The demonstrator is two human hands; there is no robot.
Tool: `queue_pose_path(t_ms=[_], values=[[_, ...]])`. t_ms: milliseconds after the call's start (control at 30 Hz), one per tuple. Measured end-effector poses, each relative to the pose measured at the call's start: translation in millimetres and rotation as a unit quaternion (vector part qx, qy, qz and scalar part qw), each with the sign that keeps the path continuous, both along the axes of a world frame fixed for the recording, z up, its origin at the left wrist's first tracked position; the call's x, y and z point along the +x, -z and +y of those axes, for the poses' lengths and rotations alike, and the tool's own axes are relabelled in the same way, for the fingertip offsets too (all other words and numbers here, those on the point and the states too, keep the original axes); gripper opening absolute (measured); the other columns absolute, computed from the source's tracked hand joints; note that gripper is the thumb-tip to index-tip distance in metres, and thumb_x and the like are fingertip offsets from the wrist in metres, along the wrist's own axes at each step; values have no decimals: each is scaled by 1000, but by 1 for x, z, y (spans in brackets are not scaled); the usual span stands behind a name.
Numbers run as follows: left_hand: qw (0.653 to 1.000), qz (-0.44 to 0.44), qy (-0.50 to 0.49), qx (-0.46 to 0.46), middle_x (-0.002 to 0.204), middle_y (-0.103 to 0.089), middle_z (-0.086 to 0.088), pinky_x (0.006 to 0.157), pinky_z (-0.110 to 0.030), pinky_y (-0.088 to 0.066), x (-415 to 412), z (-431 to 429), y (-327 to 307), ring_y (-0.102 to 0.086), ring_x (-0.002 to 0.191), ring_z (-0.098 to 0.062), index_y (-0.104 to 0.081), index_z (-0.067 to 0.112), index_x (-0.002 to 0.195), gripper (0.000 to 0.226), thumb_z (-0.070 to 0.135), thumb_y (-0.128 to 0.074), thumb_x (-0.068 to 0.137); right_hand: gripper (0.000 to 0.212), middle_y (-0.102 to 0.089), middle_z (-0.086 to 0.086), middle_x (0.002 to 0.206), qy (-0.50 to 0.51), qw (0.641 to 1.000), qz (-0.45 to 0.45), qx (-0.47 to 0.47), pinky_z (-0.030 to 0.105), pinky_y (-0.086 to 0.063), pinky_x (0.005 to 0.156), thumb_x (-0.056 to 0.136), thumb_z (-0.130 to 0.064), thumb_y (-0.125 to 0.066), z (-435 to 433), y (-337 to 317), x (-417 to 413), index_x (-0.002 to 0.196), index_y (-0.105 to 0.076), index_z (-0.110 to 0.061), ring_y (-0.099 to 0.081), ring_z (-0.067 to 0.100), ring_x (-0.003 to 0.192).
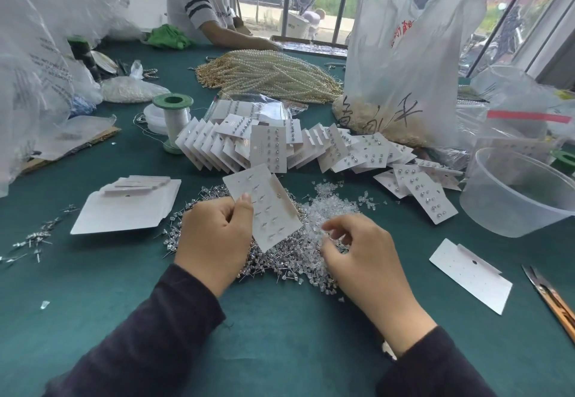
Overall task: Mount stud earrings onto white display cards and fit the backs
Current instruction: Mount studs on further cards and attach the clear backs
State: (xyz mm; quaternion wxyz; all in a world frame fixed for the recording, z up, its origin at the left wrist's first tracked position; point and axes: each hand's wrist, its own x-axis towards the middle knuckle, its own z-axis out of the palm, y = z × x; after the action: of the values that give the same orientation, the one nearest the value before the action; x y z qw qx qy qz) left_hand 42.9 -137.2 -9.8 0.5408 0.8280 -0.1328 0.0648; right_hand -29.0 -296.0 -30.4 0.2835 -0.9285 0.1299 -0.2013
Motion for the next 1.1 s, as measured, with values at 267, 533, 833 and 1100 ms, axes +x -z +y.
queue_pose_path(t_ms=[267, 533, 833, 1100], values=[[1000, 20, -9, 15, 51, -43, -15, 59, -47, -45, -1, -2, 2, -44, 51, -34, -44, -8, 54, 50, 25, -47, 91, 3, -58, 1, 77, 4, 998, 5, -69, 31, -41, 77, 79, -12, -65, 6, 2, 6, 77, -66, -14, -53, 18, 79], [999, 40, -2, 22, 54, -45, -17, 62, -49, -47, -2, -3, 3, -47, 54, -33, -43, -12, 56, 51, 25, -48, 91, 12, -61, -13, 64, 36, 997, -39, 57, 8, -36, 59, 80, -16, -67, -1, -4, -1, 69, -64, -20, -55, 2, 65], [998, 44, 20, 38, 51, -45, -18, 55, -40, -42, -5, -6, 6, -40, 50, -24, -46, -13, 56, 53, 26, -49, 90, 17, -59, -12, 55, 56, 990, -65, 113, 7, -39, 54, 80, -16, -69, -1, -8, -4, 65, -63, -21, -53, -3, 55], [997, 36, 66, 22, 49, -42, -15, 51, -34, -34, -10, -11, 11, -40, 48, -24, -45, -5, 51, 49, 24, -49, 91, 17, -67, -7, 63, 14, 949, -100, 300, 10, -43, 54, 76, -4, -70, 3, -17, -8, 69, -68, -19, -58, 0, 56]])
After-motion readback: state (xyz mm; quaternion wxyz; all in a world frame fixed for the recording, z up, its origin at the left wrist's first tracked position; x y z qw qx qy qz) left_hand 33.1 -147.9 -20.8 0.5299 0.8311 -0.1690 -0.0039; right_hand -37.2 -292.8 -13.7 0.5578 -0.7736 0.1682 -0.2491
